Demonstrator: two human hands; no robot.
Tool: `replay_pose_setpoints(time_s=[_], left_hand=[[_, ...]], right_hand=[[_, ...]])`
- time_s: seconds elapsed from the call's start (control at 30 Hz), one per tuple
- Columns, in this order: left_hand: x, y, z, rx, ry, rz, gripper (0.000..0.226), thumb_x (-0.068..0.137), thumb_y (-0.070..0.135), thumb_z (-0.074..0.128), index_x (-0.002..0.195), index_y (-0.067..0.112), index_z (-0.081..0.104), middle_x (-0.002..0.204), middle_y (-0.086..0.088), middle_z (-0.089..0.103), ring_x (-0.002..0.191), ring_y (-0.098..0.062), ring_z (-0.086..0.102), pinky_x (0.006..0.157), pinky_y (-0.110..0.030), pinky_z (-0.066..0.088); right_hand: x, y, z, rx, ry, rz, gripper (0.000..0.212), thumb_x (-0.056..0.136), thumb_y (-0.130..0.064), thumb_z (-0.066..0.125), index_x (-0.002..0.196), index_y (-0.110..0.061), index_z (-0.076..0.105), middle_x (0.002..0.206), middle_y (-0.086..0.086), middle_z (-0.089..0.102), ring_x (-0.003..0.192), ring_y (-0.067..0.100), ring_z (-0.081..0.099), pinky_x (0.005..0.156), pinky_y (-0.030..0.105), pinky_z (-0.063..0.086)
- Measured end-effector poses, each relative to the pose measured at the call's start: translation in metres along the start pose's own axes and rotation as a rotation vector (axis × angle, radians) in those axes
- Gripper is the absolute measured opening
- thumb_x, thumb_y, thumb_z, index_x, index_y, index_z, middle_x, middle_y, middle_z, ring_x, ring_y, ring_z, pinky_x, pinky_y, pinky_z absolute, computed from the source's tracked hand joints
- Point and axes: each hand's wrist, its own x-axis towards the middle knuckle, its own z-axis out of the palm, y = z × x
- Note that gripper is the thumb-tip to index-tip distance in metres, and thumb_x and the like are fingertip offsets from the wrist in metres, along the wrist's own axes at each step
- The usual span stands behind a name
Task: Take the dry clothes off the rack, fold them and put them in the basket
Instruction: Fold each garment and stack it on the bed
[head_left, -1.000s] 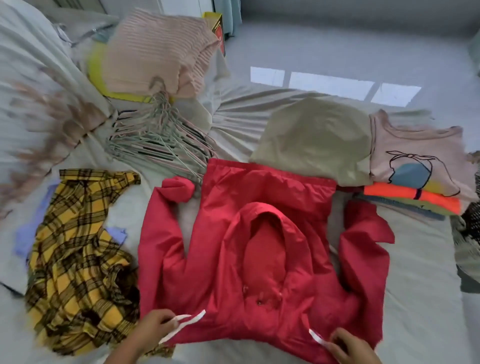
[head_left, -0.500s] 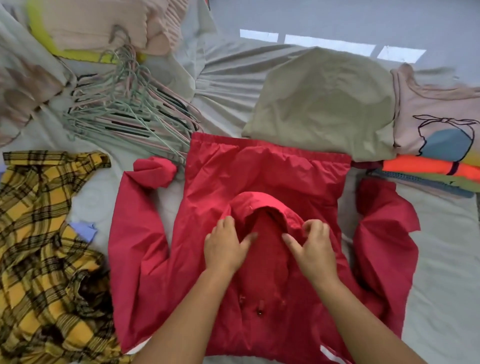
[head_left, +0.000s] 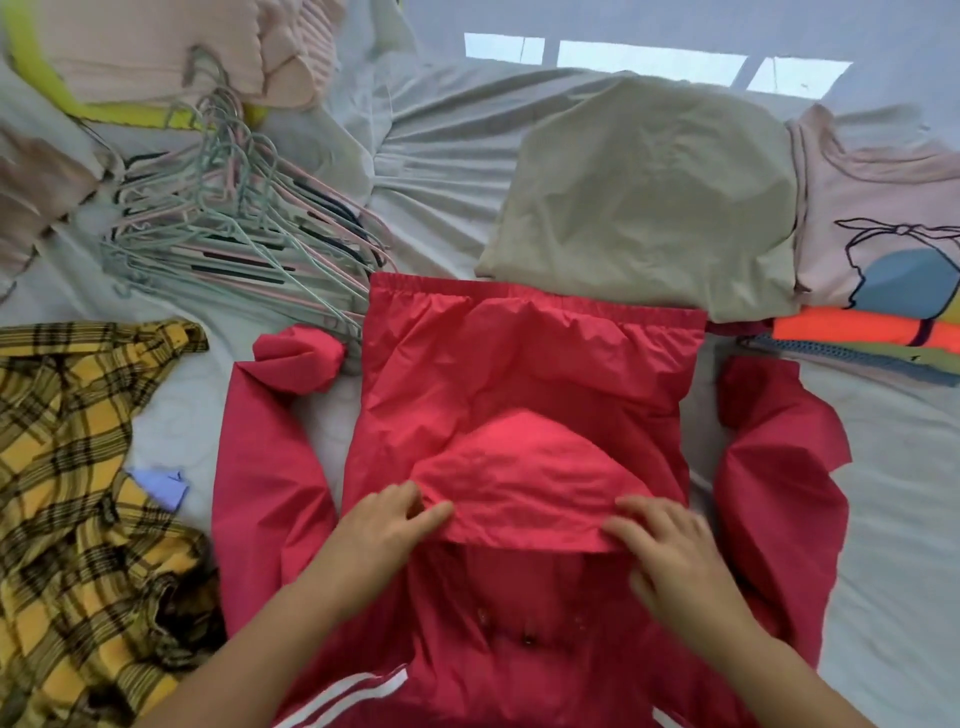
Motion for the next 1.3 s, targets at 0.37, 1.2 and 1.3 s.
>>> replay_pose_setpoints(time_s=[0.37,1.2,1.3], left_hand=[[-0.006,0.069,0.035,-0.539,0.032,-0.954,0.033,0.079,0.029,0.071,0.097,0.018,0.046,0.091,0.001,0.052,0.092,-0.025,0.057,0.075,-0.037,0.043],[0.018,0.072,0.002,-0.74,0.509,-1.182,0.035,0.075,-0.005,0.059,0.071,0.02,0.033,0.066,0.003,0.037,0.064,-0.023,0.038,0.063,-0.031,0.032],[0.041,0.085,0.001,-0.907,0.622,-1.025,0.034,0.075,0.001,0.063,0.082,0.027,0.04,0.078,0.002,0.043,0.07,-0.032,0.05,0.066,-0.04,0.045]], right_hand=[[-0.035,-0.026,0.039,0.315,0.186,0.433,0.06,0.075,-0.023,0.074,0.126,-0.02,0.043,0.129,0.014,0.04,0.115,0.031,0.04,0.1,0.037,0.035],[0.008,-0.029,0.003,0.746,0.029,1.056,0.027,0.079,-0.016,0.067,0.09,-0.009,0.044,0.07,0.003,0.049,0.065,0.024,0.049,0.064,0.033,0.038],[0.029,-0.038,-0.002,1.126,0.166,1.053,0.032,0.085,-0.017,0.066,0.103,-0.006,0.041,0.07,0.007,0.053,0.051,0.017,0.051,0.044,0.023,0.041]])
